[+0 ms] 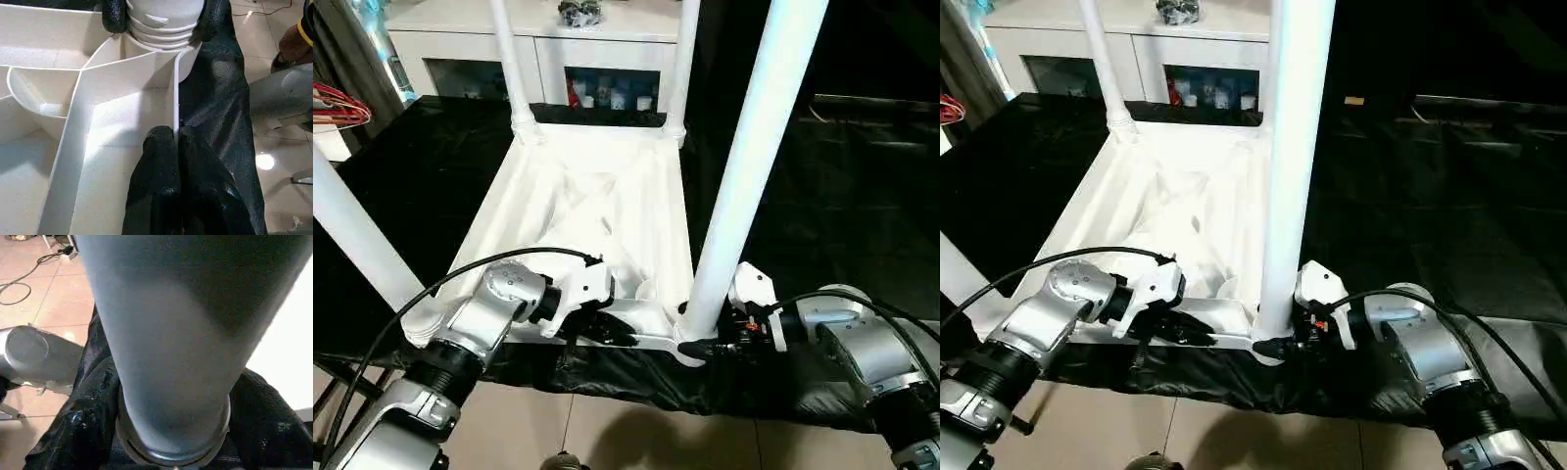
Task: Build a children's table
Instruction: Rotate leg to tighten
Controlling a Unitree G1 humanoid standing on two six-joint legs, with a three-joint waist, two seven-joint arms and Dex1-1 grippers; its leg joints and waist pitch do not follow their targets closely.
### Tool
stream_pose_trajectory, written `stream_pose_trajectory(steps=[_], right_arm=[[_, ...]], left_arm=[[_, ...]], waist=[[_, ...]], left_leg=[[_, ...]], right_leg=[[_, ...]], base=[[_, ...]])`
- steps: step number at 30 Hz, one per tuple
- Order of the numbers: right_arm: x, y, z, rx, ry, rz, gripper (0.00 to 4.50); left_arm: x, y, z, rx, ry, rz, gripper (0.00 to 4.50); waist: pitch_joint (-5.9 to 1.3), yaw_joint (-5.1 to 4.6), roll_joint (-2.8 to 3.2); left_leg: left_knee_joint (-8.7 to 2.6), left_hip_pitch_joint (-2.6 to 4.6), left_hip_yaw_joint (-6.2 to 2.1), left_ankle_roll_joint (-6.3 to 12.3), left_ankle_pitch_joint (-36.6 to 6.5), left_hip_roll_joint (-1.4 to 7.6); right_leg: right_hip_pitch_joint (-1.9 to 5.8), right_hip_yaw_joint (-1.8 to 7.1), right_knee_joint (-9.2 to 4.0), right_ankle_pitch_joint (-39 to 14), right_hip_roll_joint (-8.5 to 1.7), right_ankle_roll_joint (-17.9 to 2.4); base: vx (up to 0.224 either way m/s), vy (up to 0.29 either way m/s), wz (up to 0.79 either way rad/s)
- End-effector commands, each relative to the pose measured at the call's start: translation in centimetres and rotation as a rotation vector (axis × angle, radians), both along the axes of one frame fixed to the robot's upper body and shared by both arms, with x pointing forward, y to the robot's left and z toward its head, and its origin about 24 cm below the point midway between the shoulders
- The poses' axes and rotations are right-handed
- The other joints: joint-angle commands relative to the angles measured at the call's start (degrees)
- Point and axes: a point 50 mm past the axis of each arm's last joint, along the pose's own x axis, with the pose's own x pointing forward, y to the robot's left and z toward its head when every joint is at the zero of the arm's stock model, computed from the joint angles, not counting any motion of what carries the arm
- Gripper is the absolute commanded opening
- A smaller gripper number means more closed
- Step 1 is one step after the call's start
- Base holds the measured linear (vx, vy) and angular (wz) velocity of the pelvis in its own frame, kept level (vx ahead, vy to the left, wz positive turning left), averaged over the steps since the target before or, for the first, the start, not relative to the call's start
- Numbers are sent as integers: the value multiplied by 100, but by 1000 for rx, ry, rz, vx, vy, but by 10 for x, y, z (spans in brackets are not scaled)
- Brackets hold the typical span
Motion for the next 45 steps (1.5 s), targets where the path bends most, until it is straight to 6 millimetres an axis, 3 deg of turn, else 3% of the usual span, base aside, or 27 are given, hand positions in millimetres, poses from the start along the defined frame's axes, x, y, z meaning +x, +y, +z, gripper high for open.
stream_pose_trajectory(steps=[1,5,9,11,13,16,19,23,24,27,29,30,36,38,39,45], right_arm=[[-11,18,-5,35,38,97,274],[-13,21,-8,72,52,61,270],[-6,29,-13,112,10,-87,270],[8,38,-18,137,-26,-285,269],[16,44,-22,149,-32,-404,269],[23,54,-30,153,-24,-545,269],[28,63,-34,147,-30,-641,269],[33,80,-38,143,-43,-714,269],[33,81,-38,143,-43,-712,269],[33,84,-36,173,-30,-702,338],[31,80,-35,191,-15,-669,345],[30,79,-35,183,-22,-643,375],[24,64,-31,173,-48,-509,389],[21,56,-28,178,-51,-446,389],[20,52,-26,178,-51,-421,389],[13,38,-20,157,-53,-253,389]], left_arm=[[1,-12,3,-20,-30,-15,0],[5,-15,3,-39,-45,48,0],[14,-23,4,-65,-77,176,0],[19,-33,5,-81,-97,259,0],[21,-40,4,-81,-109,294,0],[21,-53,0,-72,-127,333,0],[20,-62,-2,-68,-144,362,0],[13,-81,-9,-54,-173,360,0],[13,-82,-9,-54,-173,360,0],[10,-86,-10,-60,-170,349,0],[8,-84,-10,-61,-169,324,0],[8,-82,-10,-64,-172,313,0],[2,-68,-7,-89,-138,222,0],[1,-60,-6,-86,-129,186,0],[0,-56,-6,-87,-129,167,0],[-3,-41,-2,-104,-94,93,0]], waist=[[-327,-9,-68],[-329,26,-68],[-297,52,-72],[-258,-15,-88],[-237,-132,-86],[-237,-262,-75],[-241,-277,-45],[-215,-389,-25],[-222,-398,-24],[-219,-413,-32],[-227,-399,-32],[-229,-395,-31],[-260,-352,-50],[-295,-322,-55],[-319,-311,-52],[-360,-167,-31]], left_leg=[[-372,45,-52,261,-1388,251],[-368,53,-52,258,-1394,256],[-402,71,-68,154,-1646,253],[-426,105,-94,-26,-1997,210],[-448,84,-133,-109,-2173,186],[-446,108,-158,-136,-2358,167],[-453,127,-144,-60,-2347,173],[-486,188,-159,-106,-2668,177],[-487,190,-162,-97,-2683,176],[-501,178,-157,-44,-2709,178],[-509,171,-153,-14,-2645,190],[-507,167,-146,1,-2600,192],[-510,120,-117,106,-2191,212],[-478,115,-77,193,-1816,216],[-458,83,-73,273,-1555,217],[-363,56,-38,549,-788,242]], right_leg=[[274,290,-385,-1510,-372,-1062],[269,292,-384,-1519,-369,-1051],[256,291,-453,-2082,-391,-887],[226,258,-558,-2979,-425,-620],[234,207,-609,-3406,-422,-417],[206,176,-679,-3568,-415,-289],[185,197,-689,-3440,-400,-302],[175,154,-732,-3443,-384,-340],[182,157,-731,-3409,-386,-341],[186,191,-722,-3312,-385,-375],[189,214,-707,-3204,-392,-412],[190,223,-696,-3121,-391,-450],[247,265,-620,-2580,-398,-616],[266,286,-539,-1867,-375,-857],[310,280,-478,-1475,-374,-980],[336,252,-315,-357,-339,-1324]], base=[[0,0,0],[0,0,0],[0,0,0],[0,0,0],[0,0,0],[0,0,0],[0,0,0],[0,0,0],[0,0,0],[0,0,0],[0,0,0],[0,0,0],[0,0,0],[27,-10,4],[58,-24,4],[19,-8,1]])
